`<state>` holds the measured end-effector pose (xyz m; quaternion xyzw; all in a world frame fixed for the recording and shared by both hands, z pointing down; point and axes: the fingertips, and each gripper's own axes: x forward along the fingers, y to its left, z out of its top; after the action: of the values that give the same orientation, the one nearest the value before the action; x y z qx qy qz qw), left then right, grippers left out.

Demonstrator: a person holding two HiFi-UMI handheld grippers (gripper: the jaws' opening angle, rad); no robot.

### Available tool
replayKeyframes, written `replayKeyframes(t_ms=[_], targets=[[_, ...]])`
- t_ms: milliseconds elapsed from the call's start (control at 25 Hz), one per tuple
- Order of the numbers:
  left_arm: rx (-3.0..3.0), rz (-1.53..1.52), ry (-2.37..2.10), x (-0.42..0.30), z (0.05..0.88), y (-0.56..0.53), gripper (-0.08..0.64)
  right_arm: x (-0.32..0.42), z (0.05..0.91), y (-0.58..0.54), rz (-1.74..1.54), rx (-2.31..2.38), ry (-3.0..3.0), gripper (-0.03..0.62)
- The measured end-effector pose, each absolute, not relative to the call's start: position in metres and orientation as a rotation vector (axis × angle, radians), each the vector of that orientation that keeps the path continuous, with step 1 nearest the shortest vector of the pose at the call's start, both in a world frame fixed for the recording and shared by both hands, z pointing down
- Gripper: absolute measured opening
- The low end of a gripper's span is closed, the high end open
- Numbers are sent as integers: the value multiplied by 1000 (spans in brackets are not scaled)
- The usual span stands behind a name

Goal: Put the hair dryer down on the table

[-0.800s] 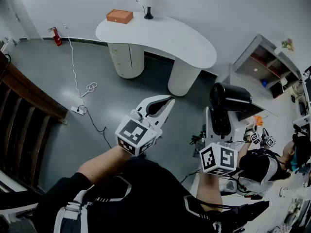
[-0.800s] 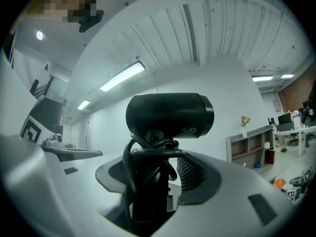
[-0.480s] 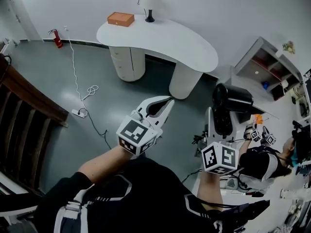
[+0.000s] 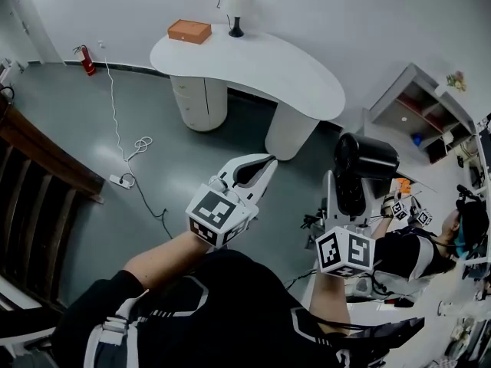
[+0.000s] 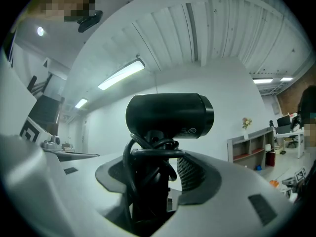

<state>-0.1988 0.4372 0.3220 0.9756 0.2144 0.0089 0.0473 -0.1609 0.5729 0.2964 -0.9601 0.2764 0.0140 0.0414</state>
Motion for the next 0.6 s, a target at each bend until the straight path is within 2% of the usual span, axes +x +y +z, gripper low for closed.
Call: replayKeyframes(t_ms=[600], targets=[[3007, -18, 542, -174, 316, 353, 0, -127, 284, 500, 91, -2938, 872, 259]])
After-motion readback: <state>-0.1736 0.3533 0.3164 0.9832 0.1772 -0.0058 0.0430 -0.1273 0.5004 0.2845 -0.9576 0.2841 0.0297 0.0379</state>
